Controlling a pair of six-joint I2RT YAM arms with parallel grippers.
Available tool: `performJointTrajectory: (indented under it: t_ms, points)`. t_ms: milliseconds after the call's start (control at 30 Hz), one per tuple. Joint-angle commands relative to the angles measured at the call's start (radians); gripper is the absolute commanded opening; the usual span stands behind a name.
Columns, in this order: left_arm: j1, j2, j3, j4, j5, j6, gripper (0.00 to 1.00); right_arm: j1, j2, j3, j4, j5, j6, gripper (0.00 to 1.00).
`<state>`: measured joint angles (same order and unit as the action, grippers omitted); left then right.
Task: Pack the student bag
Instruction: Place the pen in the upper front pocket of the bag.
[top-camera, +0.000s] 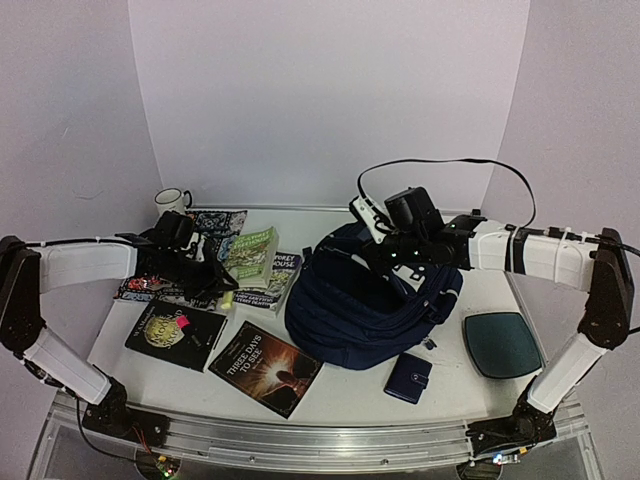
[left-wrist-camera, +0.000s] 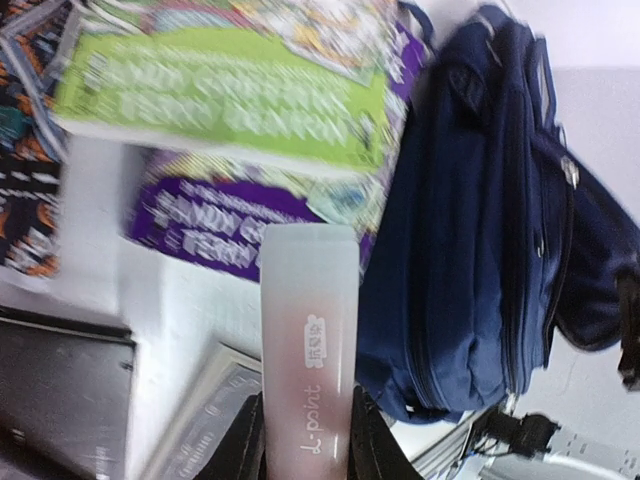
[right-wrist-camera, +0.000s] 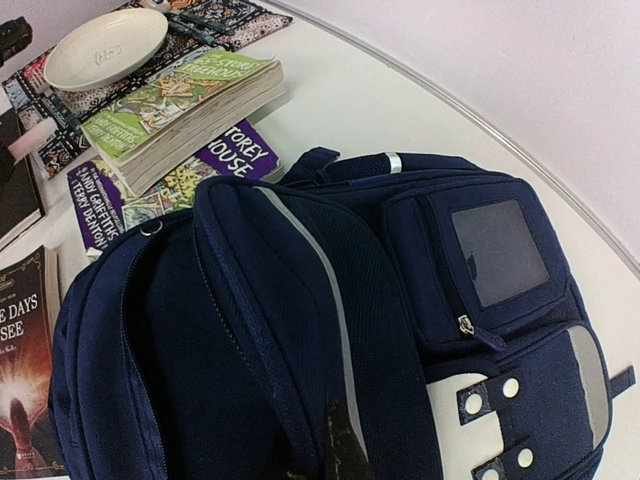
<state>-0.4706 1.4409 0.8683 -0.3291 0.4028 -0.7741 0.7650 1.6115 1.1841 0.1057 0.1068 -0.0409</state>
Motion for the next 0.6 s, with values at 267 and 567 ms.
performJointTrajectory:
  t_ms: [267,567]
  points:
    - [-0.233,0.01,0.168,0.102,-0.019,-0.075,0.07,0.016,-0.018,0.055,0.028,-0.021,0.033,0.0]
    - [-0.359,0.172,0.321,0.212,-0.009,-0.1,0.05,0.023,-0.013,0.07,0.028,-0.046,0.068,0.0]
